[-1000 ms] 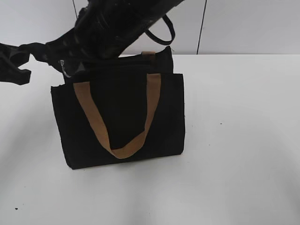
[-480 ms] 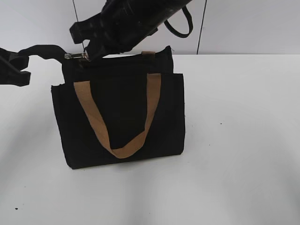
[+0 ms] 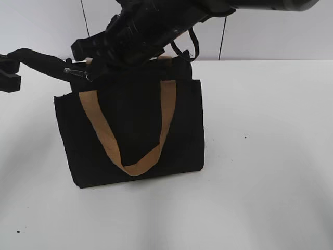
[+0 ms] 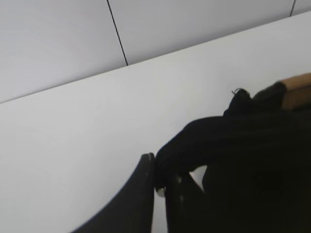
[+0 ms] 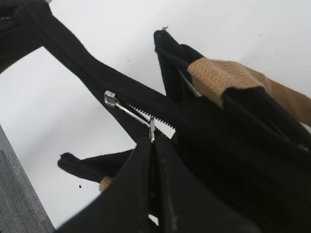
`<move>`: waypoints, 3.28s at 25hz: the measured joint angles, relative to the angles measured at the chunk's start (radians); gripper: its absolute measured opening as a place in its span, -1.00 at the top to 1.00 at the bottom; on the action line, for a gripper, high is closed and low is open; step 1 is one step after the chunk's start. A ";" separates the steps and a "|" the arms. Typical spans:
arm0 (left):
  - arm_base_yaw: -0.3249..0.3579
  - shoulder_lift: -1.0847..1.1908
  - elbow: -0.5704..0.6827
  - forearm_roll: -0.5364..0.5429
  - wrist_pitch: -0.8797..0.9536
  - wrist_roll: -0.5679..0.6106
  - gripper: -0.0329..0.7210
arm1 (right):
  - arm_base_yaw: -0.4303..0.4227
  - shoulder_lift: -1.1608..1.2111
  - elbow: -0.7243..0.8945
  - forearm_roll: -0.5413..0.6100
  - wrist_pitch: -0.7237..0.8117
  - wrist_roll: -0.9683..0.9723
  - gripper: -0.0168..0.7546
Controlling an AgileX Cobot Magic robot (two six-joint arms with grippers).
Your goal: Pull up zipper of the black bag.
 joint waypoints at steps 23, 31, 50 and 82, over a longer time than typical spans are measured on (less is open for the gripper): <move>0.011 -0.013 0.000 -0.011 0.097 0.000 0.82 | 0.000 -0.010 0.000 -0.215 0.055 0.066 0.99; 0.011 -0.013 0.000 -0.011 0.098 0.000 0.83 | -0.035 -0.053 0.000 -0.290 0.113 0.096 0.99; 0.011 -0.013 0.000 -0.011 0.114 0.000 0.83 | -0.107 -0.105 0.000 -0.489 0.309 0.098 0.99; 0.014 0.049 -0.002 -0.293 0.802 -0.002 -0.41 | -0.110 -0.245 -0.006 -0.584 0.549 0.106 -0.29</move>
